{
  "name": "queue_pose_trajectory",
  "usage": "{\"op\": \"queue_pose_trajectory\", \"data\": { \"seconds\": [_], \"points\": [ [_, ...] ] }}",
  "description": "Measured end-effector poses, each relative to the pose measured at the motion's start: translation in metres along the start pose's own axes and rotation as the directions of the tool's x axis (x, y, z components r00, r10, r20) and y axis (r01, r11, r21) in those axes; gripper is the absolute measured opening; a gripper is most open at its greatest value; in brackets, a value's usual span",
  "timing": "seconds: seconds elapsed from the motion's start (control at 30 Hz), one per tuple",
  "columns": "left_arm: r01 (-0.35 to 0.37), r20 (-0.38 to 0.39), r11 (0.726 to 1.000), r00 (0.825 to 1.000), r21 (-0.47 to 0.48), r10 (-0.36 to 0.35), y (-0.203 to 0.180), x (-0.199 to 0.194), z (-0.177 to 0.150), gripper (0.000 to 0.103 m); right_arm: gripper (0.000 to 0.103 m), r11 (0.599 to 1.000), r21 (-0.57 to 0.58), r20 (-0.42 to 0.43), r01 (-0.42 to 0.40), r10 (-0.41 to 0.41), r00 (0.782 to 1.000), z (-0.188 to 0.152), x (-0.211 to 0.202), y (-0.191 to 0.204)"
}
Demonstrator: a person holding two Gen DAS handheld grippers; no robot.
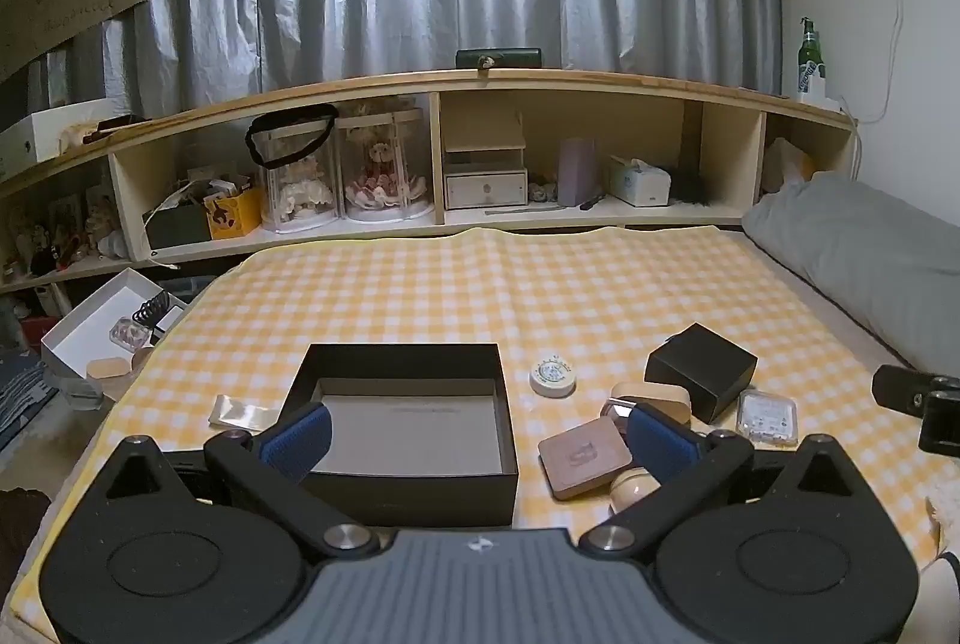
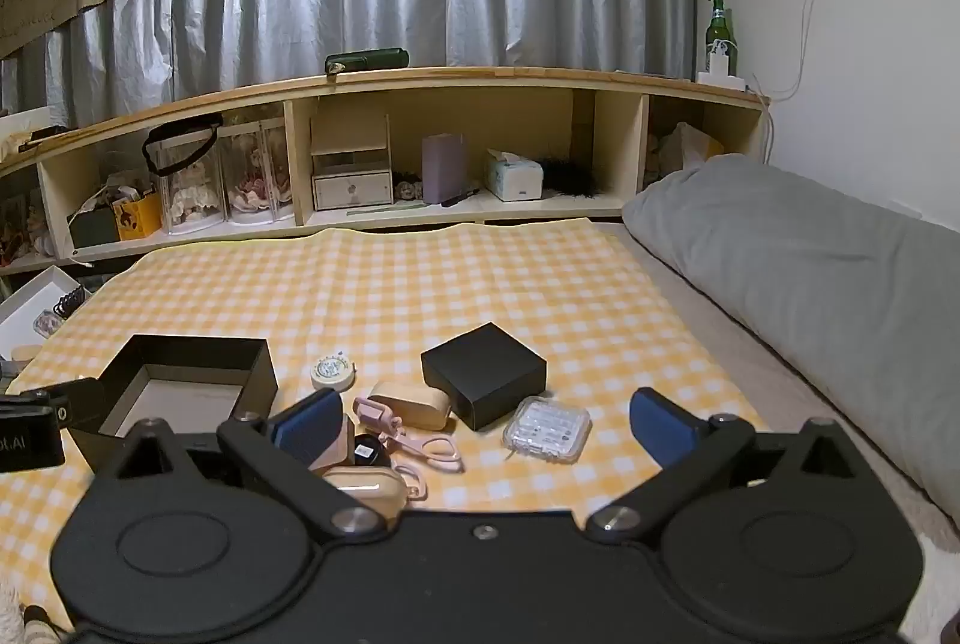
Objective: Organize rigid objects
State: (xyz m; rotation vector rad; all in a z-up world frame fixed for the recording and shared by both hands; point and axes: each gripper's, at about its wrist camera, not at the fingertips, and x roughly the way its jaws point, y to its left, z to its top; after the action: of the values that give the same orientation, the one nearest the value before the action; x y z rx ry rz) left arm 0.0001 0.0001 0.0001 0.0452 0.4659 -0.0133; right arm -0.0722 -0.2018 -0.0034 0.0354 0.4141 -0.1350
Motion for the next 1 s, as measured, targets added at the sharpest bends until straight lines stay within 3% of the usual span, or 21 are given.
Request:
{"op": "queue_pose_trajectory", "data": {
  "seconds": [1.0],
  "points": [
    [-0.012,-0.005,1.000,1.000,0.002,0.012,-0.0017,0.0014,-0.0028,0.103,0.103,1.000,-0.001,-0.008,0.001,-0.001,1.000,0.0004,0.0001,-0.0002]
  ]
}}
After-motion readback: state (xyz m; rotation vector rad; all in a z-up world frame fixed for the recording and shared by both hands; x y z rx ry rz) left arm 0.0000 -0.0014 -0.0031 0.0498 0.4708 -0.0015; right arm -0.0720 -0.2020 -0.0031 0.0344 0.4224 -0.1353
